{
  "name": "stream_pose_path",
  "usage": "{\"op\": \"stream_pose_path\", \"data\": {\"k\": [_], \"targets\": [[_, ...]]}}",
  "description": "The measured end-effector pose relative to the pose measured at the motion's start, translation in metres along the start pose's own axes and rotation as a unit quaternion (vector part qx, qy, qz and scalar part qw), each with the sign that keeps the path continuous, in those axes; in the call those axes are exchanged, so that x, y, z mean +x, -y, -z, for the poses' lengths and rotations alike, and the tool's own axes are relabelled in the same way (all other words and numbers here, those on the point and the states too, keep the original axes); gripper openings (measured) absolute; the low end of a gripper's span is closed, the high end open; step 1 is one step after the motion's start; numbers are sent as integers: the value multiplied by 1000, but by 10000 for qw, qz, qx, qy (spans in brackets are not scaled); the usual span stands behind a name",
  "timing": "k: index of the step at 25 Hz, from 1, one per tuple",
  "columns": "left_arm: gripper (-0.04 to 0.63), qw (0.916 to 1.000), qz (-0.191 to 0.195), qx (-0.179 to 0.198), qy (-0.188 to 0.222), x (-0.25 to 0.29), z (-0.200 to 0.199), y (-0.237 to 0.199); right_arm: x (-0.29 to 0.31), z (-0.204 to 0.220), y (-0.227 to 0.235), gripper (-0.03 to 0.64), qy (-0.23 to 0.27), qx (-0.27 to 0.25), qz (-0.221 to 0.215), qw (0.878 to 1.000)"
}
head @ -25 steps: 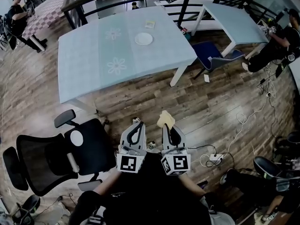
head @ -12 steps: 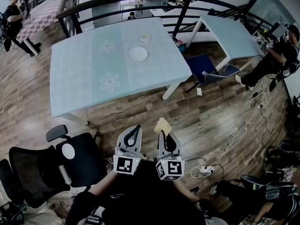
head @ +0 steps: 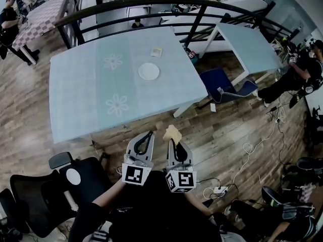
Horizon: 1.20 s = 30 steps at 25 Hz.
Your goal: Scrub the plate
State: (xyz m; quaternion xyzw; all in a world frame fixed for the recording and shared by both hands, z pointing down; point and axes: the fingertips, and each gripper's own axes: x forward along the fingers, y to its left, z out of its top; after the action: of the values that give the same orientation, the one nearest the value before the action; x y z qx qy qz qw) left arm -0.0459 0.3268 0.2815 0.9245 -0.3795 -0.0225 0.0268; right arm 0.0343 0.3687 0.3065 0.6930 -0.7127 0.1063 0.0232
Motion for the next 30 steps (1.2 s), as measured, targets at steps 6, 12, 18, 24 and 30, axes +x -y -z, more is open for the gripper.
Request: {"op": "stream_pose_path", "data": {"k": [6,12,18,24,30], "targets": [[12,10000,63,41,41,25,-4,-34,45,-9,-12,52,80,-80,-92,9999],[12,10000,-2,-13,-12,46,-1,-48,74,-12,-5,52,-23,-44,-178,9998],[12,9993,-335,-17,-140,80,12,-60,111,-5,16,52,-200,-24,-480,9986],[12,9969,-778,-46,-78,128,-1,-63,153,-32,49,52,-254,-88,-979,9948],[12,9913,-1308,14,-107,177,-5,-67,199,-49,90,52,-397,-148,-1419,9890]]}}
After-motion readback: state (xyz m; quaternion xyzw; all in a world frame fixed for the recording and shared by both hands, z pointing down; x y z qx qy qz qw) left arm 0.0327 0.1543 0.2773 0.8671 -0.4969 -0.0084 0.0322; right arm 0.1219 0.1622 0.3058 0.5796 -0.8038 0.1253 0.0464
